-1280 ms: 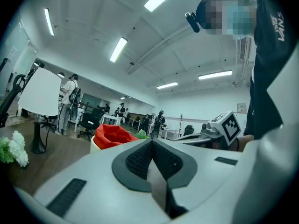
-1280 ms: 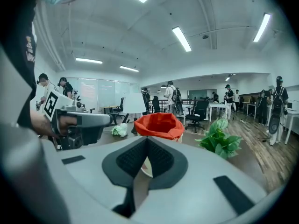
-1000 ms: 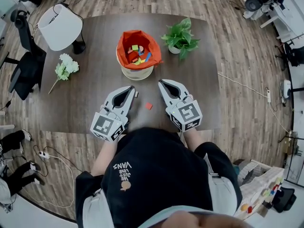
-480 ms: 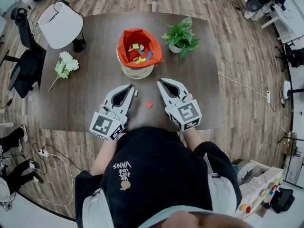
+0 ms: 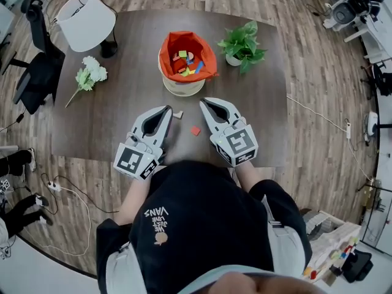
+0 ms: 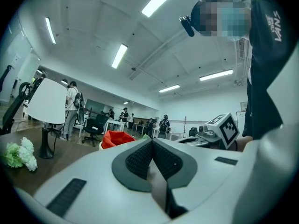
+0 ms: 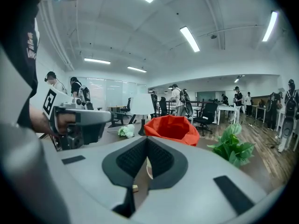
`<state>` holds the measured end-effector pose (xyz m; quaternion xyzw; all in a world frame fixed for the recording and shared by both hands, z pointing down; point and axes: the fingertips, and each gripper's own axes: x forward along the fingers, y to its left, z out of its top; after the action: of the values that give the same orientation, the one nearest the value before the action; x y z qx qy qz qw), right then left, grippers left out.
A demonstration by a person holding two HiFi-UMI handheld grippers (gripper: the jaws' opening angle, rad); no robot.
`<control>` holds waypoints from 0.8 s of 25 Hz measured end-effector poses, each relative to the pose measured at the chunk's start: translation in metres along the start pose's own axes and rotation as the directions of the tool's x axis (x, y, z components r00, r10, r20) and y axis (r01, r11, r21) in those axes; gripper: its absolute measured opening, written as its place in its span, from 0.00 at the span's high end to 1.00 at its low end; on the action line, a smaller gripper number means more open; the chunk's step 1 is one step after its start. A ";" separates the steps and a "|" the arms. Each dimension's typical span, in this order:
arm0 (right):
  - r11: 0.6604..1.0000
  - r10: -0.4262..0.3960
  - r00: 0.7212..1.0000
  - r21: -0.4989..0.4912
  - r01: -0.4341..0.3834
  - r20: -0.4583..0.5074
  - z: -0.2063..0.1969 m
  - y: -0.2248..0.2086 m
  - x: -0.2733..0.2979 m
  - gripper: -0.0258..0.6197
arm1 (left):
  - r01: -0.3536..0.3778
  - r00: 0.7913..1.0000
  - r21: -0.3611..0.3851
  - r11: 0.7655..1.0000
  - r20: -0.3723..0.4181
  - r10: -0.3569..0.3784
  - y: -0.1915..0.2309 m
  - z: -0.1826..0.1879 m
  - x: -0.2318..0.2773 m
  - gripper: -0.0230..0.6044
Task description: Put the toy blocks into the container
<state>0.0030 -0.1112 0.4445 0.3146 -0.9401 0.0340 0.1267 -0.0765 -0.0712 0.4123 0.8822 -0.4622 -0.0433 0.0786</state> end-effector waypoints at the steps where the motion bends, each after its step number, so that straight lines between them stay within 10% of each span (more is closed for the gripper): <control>1: 1.000 0.008 1.000 -0.001 -0.008 0.002 0.001 0.002 0.002 0.93 | -0.007 1.000 0.001 1.000 0.000 0.007 0.001 0.001 -0.002 0.95; 20: 0.989 0.131 0.988 -0.052 -0.136 -0.079 -0.023 0.041 0.050 0.93 | -0.084 0.996 0.006 0.996 0.015 0.084 0.018 0.005 -0.027 0.95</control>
<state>-0.0552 -0.1049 0.4804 0.2456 -0.9542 0.0276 0.1686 -0.1072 -0.0590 0.4102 0.8619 -0.4995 -0.0449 0.0743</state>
